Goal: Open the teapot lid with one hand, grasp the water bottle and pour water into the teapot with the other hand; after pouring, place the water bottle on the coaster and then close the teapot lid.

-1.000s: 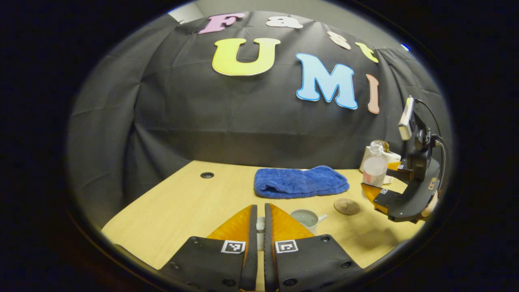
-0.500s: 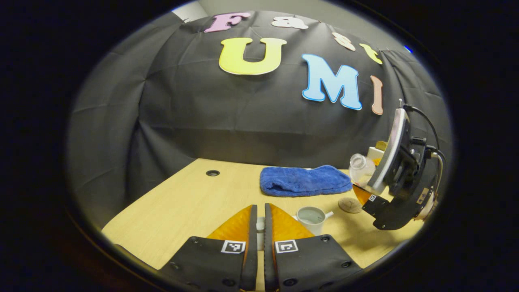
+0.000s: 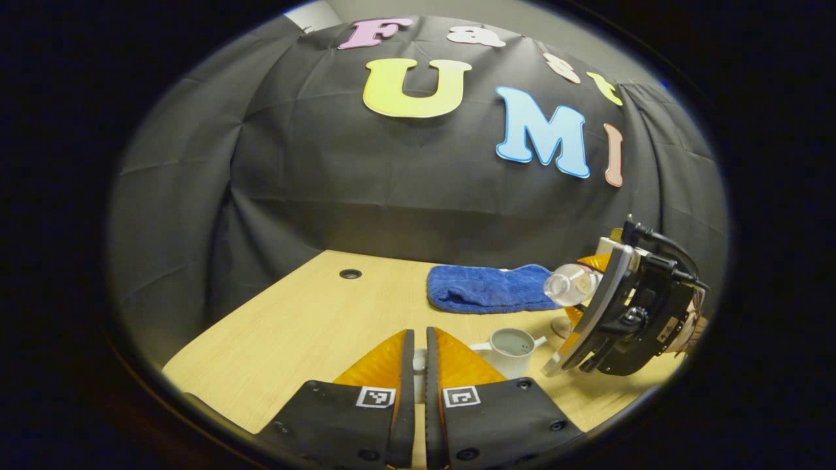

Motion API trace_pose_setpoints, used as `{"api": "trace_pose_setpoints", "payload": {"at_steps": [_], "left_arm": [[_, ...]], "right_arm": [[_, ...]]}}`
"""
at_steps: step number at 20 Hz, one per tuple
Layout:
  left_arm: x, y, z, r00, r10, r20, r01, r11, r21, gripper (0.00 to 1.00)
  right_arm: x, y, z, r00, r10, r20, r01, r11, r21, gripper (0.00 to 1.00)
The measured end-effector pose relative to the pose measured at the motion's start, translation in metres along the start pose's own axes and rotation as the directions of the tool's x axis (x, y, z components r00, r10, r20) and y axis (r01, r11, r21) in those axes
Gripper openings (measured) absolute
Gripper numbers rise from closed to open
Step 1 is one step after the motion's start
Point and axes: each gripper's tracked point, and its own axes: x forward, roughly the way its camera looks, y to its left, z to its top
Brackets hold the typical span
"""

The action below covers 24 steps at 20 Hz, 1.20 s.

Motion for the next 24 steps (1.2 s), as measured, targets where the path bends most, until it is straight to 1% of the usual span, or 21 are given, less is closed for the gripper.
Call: {"api": "trace_pose_setpoints", "payload": {"at_steps": [6, 12, 16, 18, 21, 24], "left_arm": [[0.000, 0.002, -0.003, 1.000, 0.002, -0.006, -0.002, 1.000, -0.001, 0.14], [0.003, 0.002, -0.007, 1.000, 0.000, -0.012, -0.001, 1.000, -0.008, 0.12], [0.004, 0.003, -0.010, 1.000, 0.000, -0.018, 0.000, 1.000, -0.010, 0.13], [0.005, 0.002, -0.011, 1.000, 0.001, -0.021, -0.001, 1.000, -0.009, 0.13], [0.005, 0.001, -0.013, 1.000, -0.003, -0.025, 0.002, 1.000, -0.009, 0.13], [0.005, -0.001, -0.013, 1.000, -0.006, -0.030, 0.006, 1.000, -0.006, 0.13]], "right_arm": [[-0.004, -0.001, -0.001, 0.999, -0.021, 0.035, 0.025, 0.991, -0.129, 0.76], [-0.004, -0.004, -0.003, 0.998, -0.040, 0.057, 0.053, 0.970, -0.237, 0.76], [-0.005, -0.003, -0.002, 0.994, -0.064, 0.083, 0.087, 0.947, -0.308, 0.76], [-0.003, -0.002, -0.004, 0.994, -0.060, 0.093, 0.087, 0.942, -0.325, 0.75], [-0.002, -0.004, 0.001, 0.989, -0.084, 0.119, 0.123, 0.922, -0.367, 0.76], [-0.003, 0.000, 0.000, 0.987, -0.079, 0.137, 0.128, 0.910, -0.394, 0.75]]}}
